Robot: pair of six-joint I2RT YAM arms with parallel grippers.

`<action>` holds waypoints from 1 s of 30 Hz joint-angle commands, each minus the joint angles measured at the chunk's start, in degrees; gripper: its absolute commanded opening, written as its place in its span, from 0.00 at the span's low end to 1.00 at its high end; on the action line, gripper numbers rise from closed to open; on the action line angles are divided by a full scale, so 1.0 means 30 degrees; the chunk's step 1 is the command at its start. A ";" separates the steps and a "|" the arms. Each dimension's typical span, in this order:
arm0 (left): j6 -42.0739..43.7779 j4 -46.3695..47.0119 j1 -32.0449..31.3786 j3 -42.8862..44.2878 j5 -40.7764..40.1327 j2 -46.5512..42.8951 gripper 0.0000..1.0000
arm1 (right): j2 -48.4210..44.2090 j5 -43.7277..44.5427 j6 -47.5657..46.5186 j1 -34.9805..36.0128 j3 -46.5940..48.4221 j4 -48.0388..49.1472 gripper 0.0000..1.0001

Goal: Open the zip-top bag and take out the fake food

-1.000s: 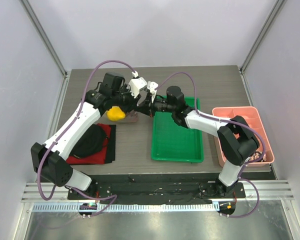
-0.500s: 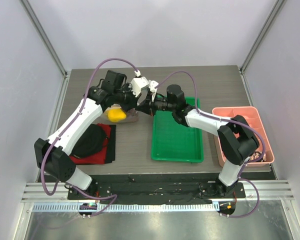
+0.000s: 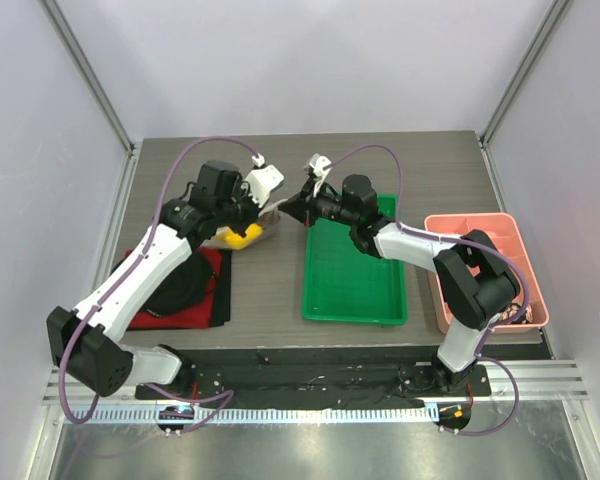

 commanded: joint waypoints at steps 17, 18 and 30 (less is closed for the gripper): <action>-0.5442 -0.1496 0.0640 -0.2941 -1.0604 -0.4684 0.00 | 0.1761 0.3851 0.0483 -0.1517 0.1504 0.3847 0.01; -0.5739 -0.1642 0.0758 -0.2971 -1.0899 -0.4773 0.00 | 0.1965 0.3851 0.0512 -0.1605 0.1740 0.3877 0.01; -0.7232 -0.2202 0.1169 -0.2593 -0.3445 -0.7176 0.31 | 0.5305 -0.1552 0.0425 -0.2133 0.6457 0.4022 0.01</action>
